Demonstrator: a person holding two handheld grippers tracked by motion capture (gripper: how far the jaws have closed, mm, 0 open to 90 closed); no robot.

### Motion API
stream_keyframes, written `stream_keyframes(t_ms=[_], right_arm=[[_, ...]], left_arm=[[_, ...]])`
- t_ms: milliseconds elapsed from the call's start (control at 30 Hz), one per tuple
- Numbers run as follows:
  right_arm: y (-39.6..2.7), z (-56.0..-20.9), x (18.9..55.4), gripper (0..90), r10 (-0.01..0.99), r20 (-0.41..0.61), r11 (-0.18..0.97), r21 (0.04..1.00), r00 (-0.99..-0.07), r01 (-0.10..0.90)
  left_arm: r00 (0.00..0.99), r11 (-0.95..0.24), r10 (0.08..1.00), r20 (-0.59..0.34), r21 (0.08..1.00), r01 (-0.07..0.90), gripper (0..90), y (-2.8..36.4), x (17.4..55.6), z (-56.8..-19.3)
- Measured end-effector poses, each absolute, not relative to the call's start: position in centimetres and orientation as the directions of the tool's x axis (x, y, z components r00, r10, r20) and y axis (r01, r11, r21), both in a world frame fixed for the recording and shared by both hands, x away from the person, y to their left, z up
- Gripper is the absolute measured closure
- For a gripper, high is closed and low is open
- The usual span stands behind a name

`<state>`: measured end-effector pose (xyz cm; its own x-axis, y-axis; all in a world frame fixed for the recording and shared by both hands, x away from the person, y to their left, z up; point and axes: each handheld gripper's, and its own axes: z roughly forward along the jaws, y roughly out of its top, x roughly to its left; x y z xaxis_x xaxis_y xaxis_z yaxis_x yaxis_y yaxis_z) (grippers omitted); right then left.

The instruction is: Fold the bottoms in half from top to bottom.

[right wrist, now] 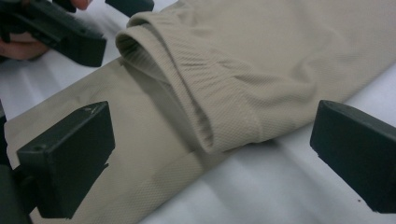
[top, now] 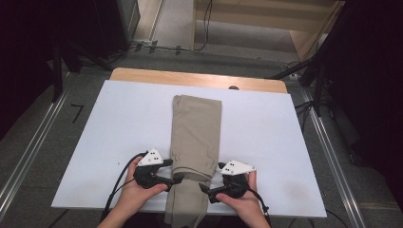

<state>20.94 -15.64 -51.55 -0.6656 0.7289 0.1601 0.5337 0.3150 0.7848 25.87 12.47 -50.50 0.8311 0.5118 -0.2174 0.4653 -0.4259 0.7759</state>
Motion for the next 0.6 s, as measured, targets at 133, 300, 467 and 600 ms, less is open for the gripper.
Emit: stream_keyframes(t_ms=[133, 300, 467, 600], right_arm=[[-15.38, -51.73, 20.83, 15.4, 0.770, 0.114, 0.321, 0.782, -0.627, 0.535], [-15.47, -51.70, 20.96, 30.4, 0.822, 0.081, 0.298, 0.782, -0.563, 0.547], [-15.38, -51.67, 21.04, 48.6, 0.821, 0.058, 0.297, 0.806, -0.568, 0.512], [-15.40, -51.82, 21.18, 55.6, 0.819, 0.067, 0.288, 0.810, -0.569, 0.511]], left_arm=[[0.799, -0.402, 0.564, -0.210, 0.775, 0.487, 38.5, 12.72, 26.02, -50.53], [0.801, -0.396, 0.565, -0.200, 0.786, 0.475, 51.5, 12.65, 26.03, -50.55], [0.796, -0.383, 0.565, -0.215, 0.787, 0.484, 60.3, 12.73, 26.22, -50.62], [0.793, -0.395, 0.577, -0.197, 0.782, 0.482, 61.0, 12.59, 26.20, -50.65]])
